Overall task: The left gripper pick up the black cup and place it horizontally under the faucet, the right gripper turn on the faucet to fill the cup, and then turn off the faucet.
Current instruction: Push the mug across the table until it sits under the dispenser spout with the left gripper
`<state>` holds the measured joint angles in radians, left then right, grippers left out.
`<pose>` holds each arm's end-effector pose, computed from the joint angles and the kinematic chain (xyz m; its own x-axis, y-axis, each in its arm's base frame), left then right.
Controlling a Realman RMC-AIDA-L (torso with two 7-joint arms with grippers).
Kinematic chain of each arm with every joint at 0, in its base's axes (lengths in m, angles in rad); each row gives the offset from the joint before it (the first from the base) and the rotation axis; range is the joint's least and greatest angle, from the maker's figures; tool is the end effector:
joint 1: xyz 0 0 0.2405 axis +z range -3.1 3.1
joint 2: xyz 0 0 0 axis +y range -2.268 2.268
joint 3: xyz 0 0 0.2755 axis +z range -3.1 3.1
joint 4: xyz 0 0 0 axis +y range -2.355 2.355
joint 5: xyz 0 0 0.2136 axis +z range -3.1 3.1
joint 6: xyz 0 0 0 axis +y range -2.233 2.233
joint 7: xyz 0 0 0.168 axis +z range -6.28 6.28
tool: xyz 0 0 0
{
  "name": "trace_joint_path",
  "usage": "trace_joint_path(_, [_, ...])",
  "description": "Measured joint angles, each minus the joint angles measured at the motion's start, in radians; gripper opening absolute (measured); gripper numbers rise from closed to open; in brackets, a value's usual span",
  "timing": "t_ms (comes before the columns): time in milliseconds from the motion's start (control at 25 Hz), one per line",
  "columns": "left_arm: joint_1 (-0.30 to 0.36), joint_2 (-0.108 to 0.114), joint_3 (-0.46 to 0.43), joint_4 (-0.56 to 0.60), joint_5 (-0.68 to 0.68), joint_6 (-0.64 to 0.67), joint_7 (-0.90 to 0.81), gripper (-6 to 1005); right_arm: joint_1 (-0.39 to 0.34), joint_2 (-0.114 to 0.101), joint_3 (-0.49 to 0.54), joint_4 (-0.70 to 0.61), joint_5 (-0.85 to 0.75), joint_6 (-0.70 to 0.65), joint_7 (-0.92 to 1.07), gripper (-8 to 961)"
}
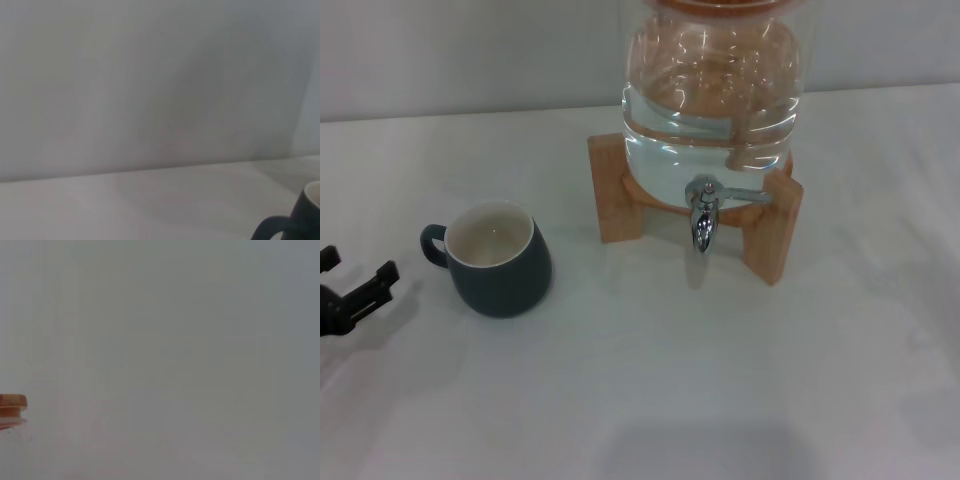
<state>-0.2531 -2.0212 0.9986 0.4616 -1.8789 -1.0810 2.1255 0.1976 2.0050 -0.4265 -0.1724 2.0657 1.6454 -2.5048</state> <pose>-0.3848 0.3267 -0.0085 0.6853 0.3191 0.6546 0.7145 -0.4684 -0.5197 0.3909 0.2628 0.0849 0.5581 0.2753 -0.7828 -0.7695 -0.1815 -0.6124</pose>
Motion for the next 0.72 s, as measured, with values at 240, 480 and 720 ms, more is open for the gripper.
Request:
trace_joint_path(240, [-0.047, -0.01, 0.001, -0.011, 0.041, 0.036, 0.002, 869, 0.009, 0.002, 0.0, 0.001, 0.001, -0.001, 0.0, 767])
trace_joint_path(480, [-0.076, -0.027, 0.004, -0.011, 0.054, 0.09, 0.006, 867, 0.01, 0.001, 0.0, 0.001, 0.001, -0.002, 0.0, 767])
trace_joint_path(720, [-0.113, -0.042, 0.005, -0.011, 0.08, 0.13, 0.005, 865, 0.01, 0.001, -0.001, -0.003, 0.001, -0.002, 0.0, 767])
